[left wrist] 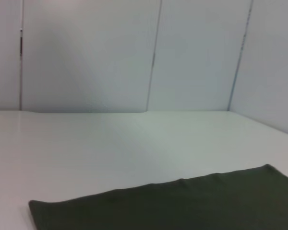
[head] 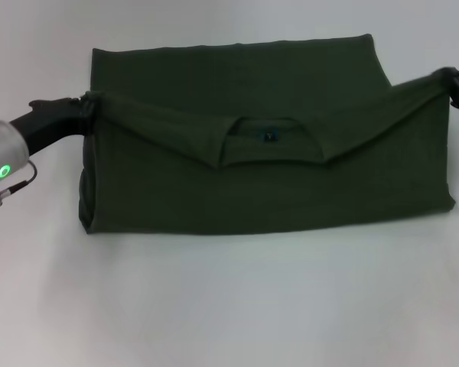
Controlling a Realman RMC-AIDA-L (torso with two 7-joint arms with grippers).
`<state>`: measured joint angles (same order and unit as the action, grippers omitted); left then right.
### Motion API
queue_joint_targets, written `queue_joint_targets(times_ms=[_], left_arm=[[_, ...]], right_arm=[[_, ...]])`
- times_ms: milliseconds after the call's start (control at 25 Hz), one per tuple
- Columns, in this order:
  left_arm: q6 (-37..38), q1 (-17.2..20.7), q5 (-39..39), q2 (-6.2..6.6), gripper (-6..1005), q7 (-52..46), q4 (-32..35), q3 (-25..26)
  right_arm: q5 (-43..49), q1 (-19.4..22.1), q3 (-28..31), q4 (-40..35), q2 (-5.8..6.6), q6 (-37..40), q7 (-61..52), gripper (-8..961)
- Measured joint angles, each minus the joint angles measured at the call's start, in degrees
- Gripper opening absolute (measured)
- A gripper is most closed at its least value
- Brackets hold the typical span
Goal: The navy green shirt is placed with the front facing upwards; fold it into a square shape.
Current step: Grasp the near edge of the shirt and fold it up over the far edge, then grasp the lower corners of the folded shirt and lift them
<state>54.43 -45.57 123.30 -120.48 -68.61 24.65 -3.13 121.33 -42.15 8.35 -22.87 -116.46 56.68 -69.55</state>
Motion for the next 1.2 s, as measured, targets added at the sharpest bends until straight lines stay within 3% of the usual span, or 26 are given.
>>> queue_joint_targets(times_ms=[440, 920, 1000, 1200], left_arm=[[-12.5, -5.2, -0.7, 0.96, 60, 0.8, -4.4, -2.4], [-20.6, -6.9, -1.9, -1.6, 84, 1.0, -4.5, -4.3], [-21.1, -7.0, -1.9, -1.95, 88, 0.9, -4.4, -4.6], [-21.1, -6.4, -3.7, -1.75, 255, 0.5, -4.3, -4.3]], right_arm=[[-9.0, -3.0, -11.1, 1.4, 0.04, -11.1, 0.0, 71], [-11.1, -3.4, -20.2, 2.2, -0.49, -18.2, -3.3, 161], [-11.1, -3.3, -20.6, 2.2, -0.49, -18.3, -4.1, 256], [-11.0, -2.7, -23.1, 1.5, -0.02, -18.3, -10.1, 468]])
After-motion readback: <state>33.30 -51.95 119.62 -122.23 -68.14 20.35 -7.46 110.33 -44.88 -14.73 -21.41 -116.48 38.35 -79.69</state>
